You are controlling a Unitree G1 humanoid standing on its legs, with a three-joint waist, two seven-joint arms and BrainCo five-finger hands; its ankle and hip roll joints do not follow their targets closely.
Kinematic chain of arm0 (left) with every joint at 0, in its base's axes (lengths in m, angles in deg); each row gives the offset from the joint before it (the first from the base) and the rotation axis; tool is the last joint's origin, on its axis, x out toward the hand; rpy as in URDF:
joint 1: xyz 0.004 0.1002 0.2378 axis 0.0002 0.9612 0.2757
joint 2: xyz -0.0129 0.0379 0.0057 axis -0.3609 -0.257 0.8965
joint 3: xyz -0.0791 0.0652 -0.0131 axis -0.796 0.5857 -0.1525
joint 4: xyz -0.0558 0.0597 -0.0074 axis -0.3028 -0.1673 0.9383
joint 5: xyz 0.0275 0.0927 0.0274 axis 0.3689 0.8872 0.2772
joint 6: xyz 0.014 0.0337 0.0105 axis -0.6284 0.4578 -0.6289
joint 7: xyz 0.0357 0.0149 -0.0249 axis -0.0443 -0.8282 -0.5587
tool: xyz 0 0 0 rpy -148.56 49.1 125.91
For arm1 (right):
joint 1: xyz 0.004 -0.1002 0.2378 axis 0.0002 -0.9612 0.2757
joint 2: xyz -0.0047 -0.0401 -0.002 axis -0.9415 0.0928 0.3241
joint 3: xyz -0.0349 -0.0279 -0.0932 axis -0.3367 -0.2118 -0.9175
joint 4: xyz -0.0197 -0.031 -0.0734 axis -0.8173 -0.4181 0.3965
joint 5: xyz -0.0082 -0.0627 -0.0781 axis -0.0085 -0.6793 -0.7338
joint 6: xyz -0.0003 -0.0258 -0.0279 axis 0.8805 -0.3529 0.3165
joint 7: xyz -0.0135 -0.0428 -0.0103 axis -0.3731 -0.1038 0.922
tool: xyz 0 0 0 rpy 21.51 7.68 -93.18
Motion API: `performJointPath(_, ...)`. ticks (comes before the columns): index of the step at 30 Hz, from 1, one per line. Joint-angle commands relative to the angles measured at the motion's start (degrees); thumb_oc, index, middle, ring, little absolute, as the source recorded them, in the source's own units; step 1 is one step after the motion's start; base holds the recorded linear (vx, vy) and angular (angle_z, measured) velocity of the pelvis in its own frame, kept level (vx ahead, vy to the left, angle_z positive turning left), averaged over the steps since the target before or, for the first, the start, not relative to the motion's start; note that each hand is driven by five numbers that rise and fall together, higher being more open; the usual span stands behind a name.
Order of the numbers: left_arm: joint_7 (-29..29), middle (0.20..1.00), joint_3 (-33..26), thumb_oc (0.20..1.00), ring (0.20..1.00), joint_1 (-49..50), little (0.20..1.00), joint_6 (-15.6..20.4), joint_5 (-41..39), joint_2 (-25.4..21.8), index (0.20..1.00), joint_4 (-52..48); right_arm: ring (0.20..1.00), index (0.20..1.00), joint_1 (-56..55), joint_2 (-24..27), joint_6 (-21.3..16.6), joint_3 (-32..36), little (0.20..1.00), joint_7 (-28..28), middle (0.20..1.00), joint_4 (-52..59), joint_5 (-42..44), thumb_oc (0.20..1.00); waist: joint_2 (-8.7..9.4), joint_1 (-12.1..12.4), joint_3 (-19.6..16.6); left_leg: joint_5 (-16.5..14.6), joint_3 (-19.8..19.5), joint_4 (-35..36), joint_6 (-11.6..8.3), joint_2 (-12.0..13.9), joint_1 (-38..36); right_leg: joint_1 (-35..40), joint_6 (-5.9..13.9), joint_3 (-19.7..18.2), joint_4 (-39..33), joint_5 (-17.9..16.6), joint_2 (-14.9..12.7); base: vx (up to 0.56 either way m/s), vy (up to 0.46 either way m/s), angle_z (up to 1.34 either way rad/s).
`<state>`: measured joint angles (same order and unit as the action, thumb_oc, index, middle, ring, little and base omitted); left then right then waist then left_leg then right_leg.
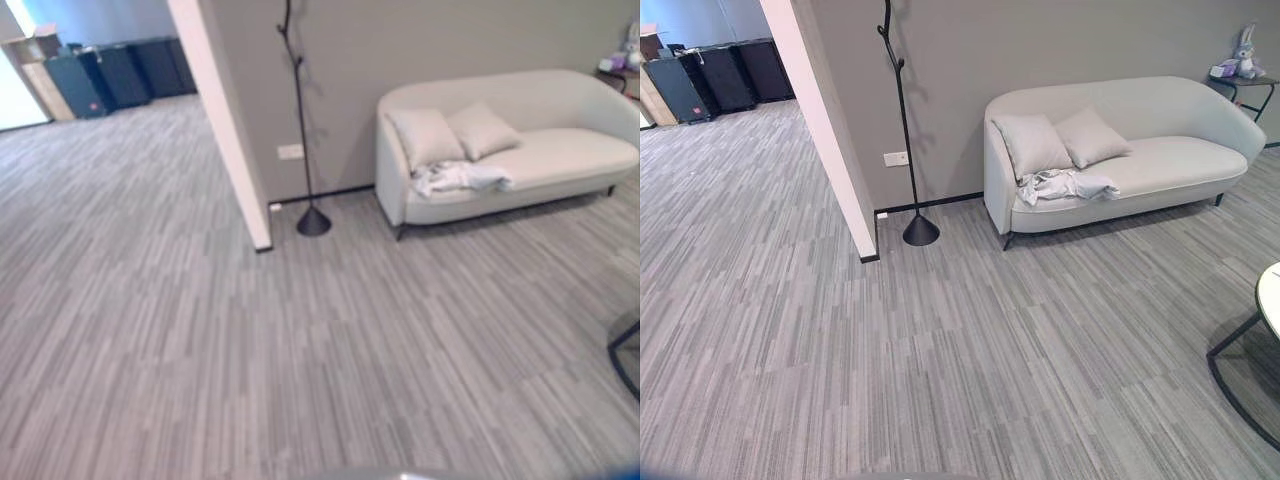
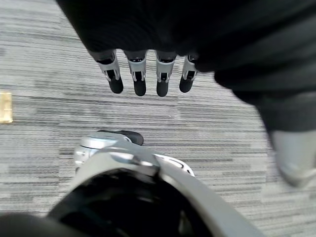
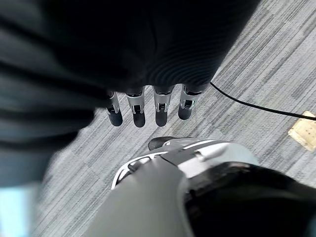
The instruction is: Hang the clothes on the sofa on the clothes rack.
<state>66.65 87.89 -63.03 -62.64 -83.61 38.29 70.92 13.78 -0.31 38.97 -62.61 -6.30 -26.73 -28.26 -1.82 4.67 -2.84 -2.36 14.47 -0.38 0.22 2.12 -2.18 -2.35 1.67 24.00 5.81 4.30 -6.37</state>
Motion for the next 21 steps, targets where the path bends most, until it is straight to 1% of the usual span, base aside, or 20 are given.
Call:
performJointPath(1,-0.8,1.000,-1.8,1.000,1.000,-3.4,1.000,0.6,-1.0,2.9,1.000,1.8,1.000,1.000,3.1,-0.9,0.1,2.2,1.000,0.2,1.000,-5.4,4.2,1.000,1.19,-0.6,1.4,3.5,-2.7,5.3,-4.48,0.8,-1.3,6.1,4.31,2.8,-10.8,-5.4,-2.2,0.00,0.000,0.00)
performJointPath(5,-0.8,1.000,-2.1,1.000,1.000,-3.7,1.000,0.2,-1.3,3.0,1.000,2.1,1.000,1.000,3.2,-0.8,0.8,7.0,1.000,-1.2,1.000,-8.8,8.9,1.000,1.17,-1.2,1.1,3.1,-2.4,5.4,-4.29,0.7,-1.1,5.7,4.83,2.2,-10.8,-5.7,-2.5,0.01,0.012,-0.05)
performJointPath(9,-1.2,1.000,-2.1,1.000,1.000,-3.9,1.000,-0.2,-1.3,3.2,1.000,3.4,1.000,1.000,3.2,-0.8,1.0,7.9,1.000,-1.5,1.000,-9.7,9.5,1.000,1.18,-1.5,1.0,3.0,-1.8,5.4,-4.21,0.6,-1.0,5.3,5.09,1.7,-10.8,-6.0,-2.6,0.00,0.003,-0.01)
performJointPath(15,-1.6,1.000,-0.6,1.000,1.000,-4.4,1.000,-0.1,0.0,3.4,1.000,3.3,1.000,1.000,3.0,-1.6,0.8,6.1,1.000,-1.6,1.000,-8.5,7.7,1.000,1.40,-2.4,0.9,2.6,-0.9,5.4,-4.00,0.7,-1.5,5.2,5.27,0.7,-10.8,-6.2,-2.7,-0.01,-0.009,-0.12)
performJointPath(16,-1.5,1.000,-0.2,1.000,1.000,-4.6,1.000,0.1,0.4,3.4,1.000,3.1,1.000,1.000,2.9,-1.7,0.7,5.6,1.000,-1.6,1.000,-8.2,7.2,1.000,1.64,-2.5,1.0,3.7,-0.2,5.4,-3.51,0.4,-0.9,4.7,4.84,1.3,-10.8,-7.1,-3.1,0.00,-0.010,-0.07)
performJointPath(17,-1.3,1.000,0.2,1.000,1.000,-4.7,1.000,0.2,0.7,3.4,1.000,3.0,1.000,1.000,2.9,-1.8,0.6,5.0,1.000,-1.5,1.000,-7.8,6.8,1.000,1.57,-2.6,0.8,2.6,-0.7,5.4,-3.93,0.7,-1.5,5.2,5.29,0.5,-10.8,-6.2,-2.7,-0.07,0.001,-0.06)
performJointPath(18,-1.3,1.000,0.2,1.000,1.000,-4.8,1.000,0.2,0.7,3.4,1.000,3.0,1.000,1.000,2.9,-1.8,0.6,5.1,1.000,-1.5,1.000,-7.8,6.8,1.000,1.73,-2.6,1.0,3.7,-0.1,5.4,-3.49,0.4,-1.0,4.7,4.86,1.2,-10.8,-7.1,-3.1,0.06,-0.034,-0.05)
performJointPath(19,-1.0,1.000,1.0,1.000,1.000,-5.1,1.000,0.4,1.7,3.3,1.000,2.9,1.000,1.000,3.0,-2.0,0.3,3.7,1.000,-1.5,1.000,-6.7,5.3,1.000,1.73,-2.8,0.8,2.6,-0.4,5.4,-3.88,0.7,-1.6,5.2,5.26,0.3,-10.8,-6.3,-2.7,-0.08,-0.014,-0.04)
performJointPath(20,-0.9,1.000,1.0,1.000,1.000,-5.2,1.000,0.4,1.8,3.2,1.000,2.8,1.000,1.000,3.1,-2.0,0.3,3.4,1.000,-1.5,1.000,-6.4,4.9,1.000,1.95,-2.9,0.9,3.6,0.2,5.4,-3.41,0.5,-1.1,4.6,4.80,0.8,-10.8,-7.2,-3.0,0.06,-0.039,-0.04)
performJointPath(21,-0.8,1.000,1.1,1.000,1.000,-5.2,1.000,0.3,1.8,3.2,1.000,2.8,1.000,1.000,3.2,-2.0,0.2,3.1,1.000,-1.5,1.000,-6.2,4.6,1.000,1.80,-2.9,0.7,2.6,-0.3,5.4,-3.85,0.8,-1.7,5.1,5.20,0.1,-10.8,-6.3,-2.6,-0.07,-0.010,-0.06)
